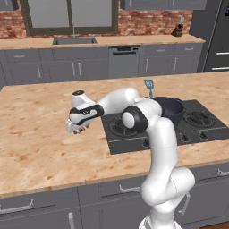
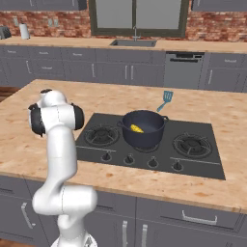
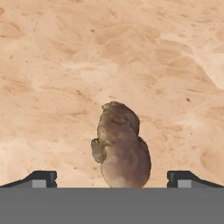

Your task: Put the corn and mushroom in the pot. Retrieve the spatula and lightly stir the vegetables in the pot.

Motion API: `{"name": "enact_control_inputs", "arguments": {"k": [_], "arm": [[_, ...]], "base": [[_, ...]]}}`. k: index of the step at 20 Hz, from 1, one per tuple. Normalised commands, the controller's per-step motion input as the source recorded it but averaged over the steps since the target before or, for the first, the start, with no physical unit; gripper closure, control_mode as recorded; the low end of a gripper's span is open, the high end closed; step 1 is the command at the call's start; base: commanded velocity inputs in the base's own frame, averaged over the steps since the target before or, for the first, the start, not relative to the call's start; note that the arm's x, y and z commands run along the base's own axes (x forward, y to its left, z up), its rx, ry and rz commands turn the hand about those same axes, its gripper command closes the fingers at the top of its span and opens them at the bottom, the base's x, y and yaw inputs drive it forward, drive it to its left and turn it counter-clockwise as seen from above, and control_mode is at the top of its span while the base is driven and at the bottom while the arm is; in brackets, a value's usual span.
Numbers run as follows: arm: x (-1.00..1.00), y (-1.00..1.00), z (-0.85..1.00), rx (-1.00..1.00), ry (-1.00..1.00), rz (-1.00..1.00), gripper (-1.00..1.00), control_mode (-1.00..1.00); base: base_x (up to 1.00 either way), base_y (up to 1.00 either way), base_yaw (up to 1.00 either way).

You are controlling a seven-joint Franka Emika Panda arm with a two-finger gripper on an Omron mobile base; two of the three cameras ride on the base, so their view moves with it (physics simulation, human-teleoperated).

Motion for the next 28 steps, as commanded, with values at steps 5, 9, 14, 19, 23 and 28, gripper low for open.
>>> {"name": "enact_control_inputs", "arguments": {"k": [5, 9, 14, 19, 23, 28], "arm": [[0.07, 0.1, -0.02, 0.0, -0.13, 0.0, -1.0, -1.0], [0.0, 0.04, -0.05, 0.0, -0.12, 0.0, -1.0, -1.0], [-0.1, 0.0, -0.14, 0.0, -0.03, 0.0, -1.0, -1.0], [-0.24, -0.01, -0.11, 0.0, -0.01, 0.0, -1.0, -1.0], [-0.01, -0.02, -0.08, 0.0, -0.02, 0.0, 1.0, -1.0], [0.01, -0.07, -0.11, 0.0, 0.0, 0.0, 1.0, -1.0]], "base": [[0.0, 0.0, 0.0], [0.0, 0.0, 0.0], [0.0, 0.0, 0.0], [0.0, 0.0, 0.0], [0.0, 0.0, 0.0], [0.0, 0.0, 0.0]]}}
